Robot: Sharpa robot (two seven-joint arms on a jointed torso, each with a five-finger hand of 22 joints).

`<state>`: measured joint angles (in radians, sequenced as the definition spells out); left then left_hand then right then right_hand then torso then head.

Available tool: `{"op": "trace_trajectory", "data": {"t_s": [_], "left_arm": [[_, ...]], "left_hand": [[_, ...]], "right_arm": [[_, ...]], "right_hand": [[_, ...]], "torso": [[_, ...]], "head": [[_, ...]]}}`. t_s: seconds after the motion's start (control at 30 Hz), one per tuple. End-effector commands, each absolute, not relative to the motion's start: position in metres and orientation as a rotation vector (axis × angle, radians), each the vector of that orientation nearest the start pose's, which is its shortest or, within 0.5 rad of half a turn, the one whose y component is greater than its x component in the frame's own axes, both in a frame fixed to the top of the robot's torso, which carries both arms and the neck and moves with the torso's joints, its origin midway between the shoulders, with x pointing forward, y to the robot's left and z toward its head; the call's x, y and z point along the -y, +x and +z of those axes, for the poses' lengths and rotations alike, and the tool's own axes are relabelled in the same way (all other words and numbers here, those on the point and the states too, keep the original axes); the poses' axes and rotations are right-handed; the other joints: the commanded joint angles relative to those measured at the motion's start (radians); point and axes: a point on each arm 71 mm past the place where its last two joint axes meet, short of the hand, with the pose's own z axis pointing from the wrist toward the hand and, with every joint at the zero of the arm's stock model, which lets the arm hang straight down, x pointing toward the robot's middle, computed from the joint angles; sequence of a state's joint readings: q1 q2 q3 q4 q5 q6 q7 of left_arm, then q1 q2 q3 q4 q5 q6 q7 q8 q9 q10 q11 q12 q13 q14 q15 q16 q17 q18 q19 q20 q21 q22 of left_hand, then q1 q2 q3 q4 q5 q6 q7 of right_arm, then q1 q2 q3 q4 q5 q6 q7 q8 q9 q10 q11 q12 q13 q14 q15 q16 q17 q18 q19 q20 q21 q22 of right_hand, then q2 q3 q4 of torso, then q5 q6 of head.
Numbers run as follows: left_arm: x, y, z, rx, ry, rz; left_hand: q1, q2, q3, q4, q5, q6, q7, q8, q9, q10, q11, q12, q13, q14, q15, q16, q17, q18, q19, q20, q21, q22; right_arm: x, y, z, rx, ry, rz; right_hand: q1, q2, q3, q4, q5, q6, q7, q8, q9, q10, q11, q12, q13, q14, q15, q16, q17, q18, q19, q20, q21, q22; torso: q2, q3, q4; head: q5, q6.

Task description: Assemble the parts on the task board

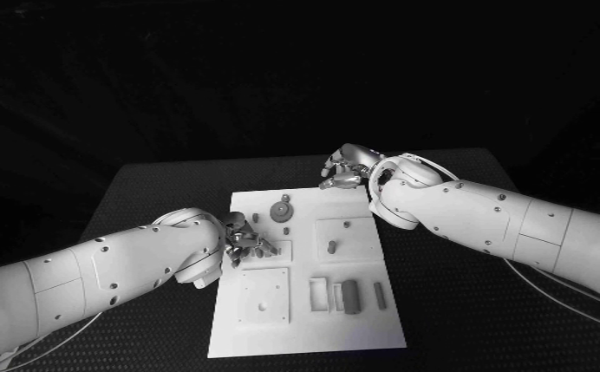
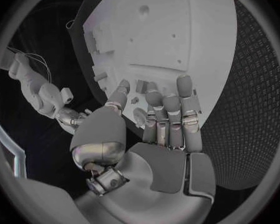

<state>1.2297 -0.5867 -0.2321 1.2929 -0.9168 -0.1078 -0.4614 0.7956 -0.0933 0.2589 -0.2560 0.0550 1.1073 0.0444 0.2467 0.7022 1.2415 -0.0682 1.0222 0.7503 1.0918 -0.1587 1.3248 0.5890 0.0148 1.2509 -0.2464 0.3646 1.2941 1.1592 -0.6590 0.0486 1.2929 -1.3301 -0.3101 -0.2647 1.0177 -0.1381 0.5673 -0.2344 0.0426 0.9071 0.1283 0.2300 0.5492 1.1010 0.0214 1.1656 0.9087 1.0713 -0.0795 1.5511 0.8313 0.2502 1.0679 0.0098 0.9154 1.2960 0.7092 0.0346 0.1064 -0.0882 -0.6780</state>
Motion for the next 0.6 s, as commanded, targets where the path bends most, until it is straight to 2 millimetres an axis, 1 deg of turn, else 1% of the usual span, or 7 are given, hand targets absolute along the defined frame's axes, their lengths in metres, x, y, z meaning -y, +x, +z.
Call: {"op": "trace_trajectory", "data": {"t_s": [0.03,0.13,0.33,0.43,0.6], "left_arm": [[-0.158,0.494,-0.2804,-2.295,-0.318,-0.447],[-0.1575,0.494,-0.282,-2.296,-0.32,-0.446],[-0.1568,0.4947,-0.283,-2.296,-0.323,-0.445],[-0.1553,0.4947,-0.2844,-2.306,-0.326,-0.452],[-0.1548,0.4944,-0.2869,-2.311,-0.326,-0.449]], "left_hand": [[-0.001,0.007,0.005,-0.001,-0.006,0.002,0.001,-0.003,-0.001,0.001,0.001,0.004,-0.001,-0.001,-0.004,0.007,-0.001,-0.01,0.002,-0.007,-0.004,0.002],[-0.001,0.012,0.006,-0.002,-0.006,0.002,0.0,-0.003,-0.001,0.001,0.001,0.004,-0.001,-0.001,-0.004,0.007,-0.001,-0.01,0.003,-0.007,-0.004,0.002],[0.001,0.023,0.01,-0.007,-0.006,0.003,0.0,-0.003,-0.002,0.001,0.001,0.005,-0.002,-0.001,-0.004,0.008,-0.001,-0.011,0.003,-0.007,-0.005,0.003],[-0.001,0.031,0.011,-0.008,-0.006,0.004,0.001,-0.003,-0.002,0.001,0.001,0.005,-0.002,-0.001,-0.004,0.008,-0.001,-0.012,0.003,-0.007,-0.005,0.004],[0.002,0.039,0.014,-0.013,-0.006,0.005,0.0,-0.003,-0.003,0.0,0.001,0.005,-0.003,-0.001,-0.004,0.008,-0.001,-0.012,0.004,-0.007,-0.006,0.005]], "right_arm": [[0.1847,0.5329,-0.1959,-1.73,0.15,0.558],[0.1845,0.5328,-0.1958,-1.73,0.149,0.558],[0.1843,0.5327,-0.1958,-1.729,0.149,0.559],[0.1843,0.5327,-0.1958,-1.729,0.149,0.559],[0.1841,0.5326,-0.1958,-1.73,0.148,0.559]], "right_hand": [[0.001,0.008,-0.005,0.0,0.006,-0.003,0.008,-0.004,-0.001,-0.007,0.002,0.004,-0.002,0.004,-0.003,-0.004,0.001,0.012,-0.004,-0.004,-0.005,0.001],[0.001,0.008,-0.005,0.0,0.006,-0.003,0.008,-0.004,-0.001,-0.007,0.002,0.004,-0.002,0.004,-0.003,-0.004,0.001,0.012,-0.004,-0.004,-0.005,0.001],[0.001,0.008,-0.005,0.0,0.006,-0.003,0.008,-0.004,-0.001,-0.007,0.002,0.004,-0.002,0.004,-0.003,-0.004,0.001,0.012,-0.004,-0.004,-0.005,0.001],[0.001,0.008,-0.005,0.0,0.006,-0.003,0.008,-0.004,-0.001,-0.007,0.002,0.004,-0.002,0.004,-0.003,-0.004,0.001,0.012,-0.004,-0.004,-0.005,0.001],[0.001,0.008,-0.005,0.0,0.006,-0.003,0.008,-0.004,0.0,-0.007,0.002,0.004,-0.002,0.004,-0.003,-0.004,0.001,0.012,-0.004,-0.004,-0.005,0.001]], "torso": [[0.0,0.0003,0.0001],[0.0,0.0,0.0002],[-0.001,0.0007,0.0001],[0.0,-0.0006,0.0004],[0.0,0.0001,0.0003]], "head": [[0.0,0.0],[-0.001,-0.001],[-0.001,0.0],[-0.002,0.001],[-0.003,0.001]]}}
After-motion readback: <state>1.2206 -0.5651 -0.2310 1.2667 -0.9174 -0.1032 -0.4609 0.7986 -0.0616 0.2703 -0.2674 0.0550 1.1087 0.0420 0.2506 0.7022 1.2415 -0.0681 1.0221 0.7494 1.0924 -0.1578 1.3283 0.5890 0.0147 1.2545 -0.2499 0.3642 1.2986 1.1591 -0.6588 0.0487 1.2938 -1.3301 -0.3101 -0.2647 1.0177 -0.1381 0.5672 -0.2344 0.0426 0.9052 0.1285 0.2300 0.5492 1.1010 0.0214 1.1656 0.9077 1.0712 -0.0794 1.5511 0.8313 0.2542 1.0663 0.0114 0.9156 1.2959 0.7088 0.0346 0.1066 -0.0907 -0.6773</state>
